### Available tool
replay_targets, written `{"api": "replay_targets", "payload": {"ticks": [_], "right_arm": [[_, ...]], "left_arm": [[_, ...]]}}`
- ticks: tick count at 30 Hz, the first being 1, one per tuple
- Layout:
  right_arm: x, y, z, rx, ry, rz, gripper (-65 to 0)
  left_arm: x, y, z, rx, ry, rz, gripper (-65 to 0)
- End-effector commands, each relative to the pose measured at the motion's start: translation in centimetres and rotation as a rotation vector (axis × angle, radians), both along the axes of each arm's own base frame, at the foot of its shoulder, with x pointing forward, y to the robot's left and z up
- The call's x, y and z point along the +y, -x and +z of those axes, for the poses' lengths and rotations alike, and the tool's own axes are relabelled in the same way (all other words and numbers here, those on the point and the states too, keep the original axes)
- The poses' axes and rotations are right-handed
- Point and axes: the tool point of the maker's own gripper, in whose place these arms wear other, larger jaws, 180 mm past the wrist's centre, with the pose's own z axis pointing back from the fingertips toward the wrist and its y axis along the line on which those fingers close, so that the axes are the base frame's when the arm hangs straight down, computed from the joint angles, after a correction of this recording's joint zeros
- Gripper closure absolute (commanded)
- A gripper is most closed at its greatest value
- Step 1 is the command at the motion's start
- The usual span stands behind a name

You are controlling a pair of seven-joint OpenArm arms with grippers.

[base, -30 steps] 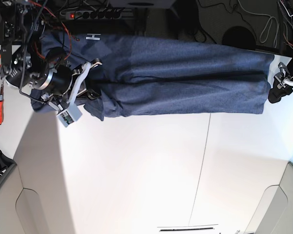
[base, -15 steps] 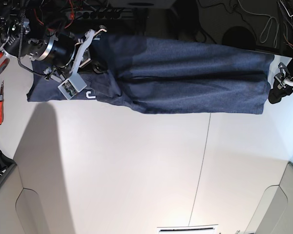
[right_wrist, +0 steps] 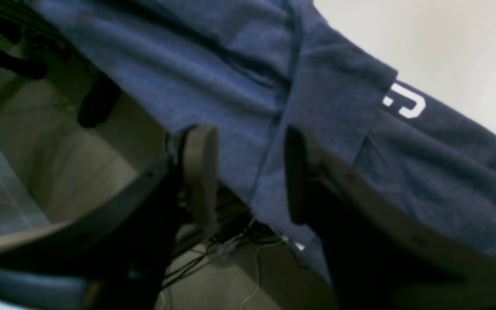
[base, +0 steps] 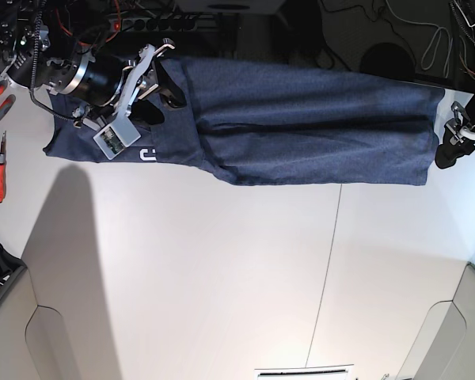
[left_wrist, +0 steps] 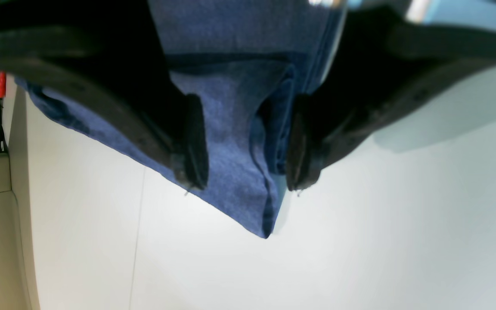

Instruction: Layout the t-shirt on the table in an organized manner, then fold the t-shirt properly

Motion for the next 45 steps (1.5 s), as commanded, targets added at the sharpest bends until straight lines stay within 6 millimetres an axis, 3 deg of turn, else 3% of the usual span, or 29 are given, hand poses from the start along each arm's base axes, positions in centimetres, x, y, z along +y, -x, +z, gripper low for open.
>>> {"api": "replay_targets", "payload": {"ticks": [1,4,6,8,10,11,18,23,30,37,45], "right_arm": [[0.4,-0.5,1.0,-0.044,-0.033,0.003,-25.3],[-0.4,-2.1,1.4,-0.119,0.002,-0.044,-25.2],[-2.6,-4.1,1.3,-0.182,0.104,-0.141,-22.1],[-5.3,-5.9,1.1,-0.207,0.214,-0.255,-14.7],[-6.8,-6.7,0.3,-0.190,0.259,-0.325,-2.6],[-7.0,-6.7,-0.4,-0.167,0.264,-0.333,0.0],[-9.0,-4.1,-7.3,0.048,0.326,-0.363,0.0],[-10.0,-3.5,-8.7,0.088,0.367,-0.394,0.0],[-7.4,-3.2,-8.8,0.108,0.291,-0.352,0.0],[-0.4,-2.1,-8.8,0.122,0.178,-0.231,0.0],[6.3,-1.8,-7.1,0.046,0.076,-0.020,0.0]], "left_arm": [[0.9,-0.9,1.8,-0.060,-0.023,-0.002,-33.1],[0.8,-0.9,1.8,-0.061,-0.021,-0.001,-33.1],[0.8,-0.9,1.8,-0.062,-0.020,0.000,-33.1],[0.8,-0.9,1.8,-0.063,-0.020,0.000,-33.1],[0.8,-0.9,1.8,-0.062,-0.020,0.000,-33.1],[0.8,-0.9,1.8,-0.062,-0.020,0.000,-33.1],[0.8,-1.0,2.0,-0.073,-0.011,0.004,-33.1],[0.8,-1.1,2.1,-0.075,-0.009,0.005,-33.1],[0.8,-1.1,2.1,-0.075,-0.009,0.005,-33.1],[0.8,-1.1,2.1,-0.075,-0.009,0.005,-33.1],[0.8,-1.1,2.1,-0.075,-0.009,0.005,-33.1]]}}
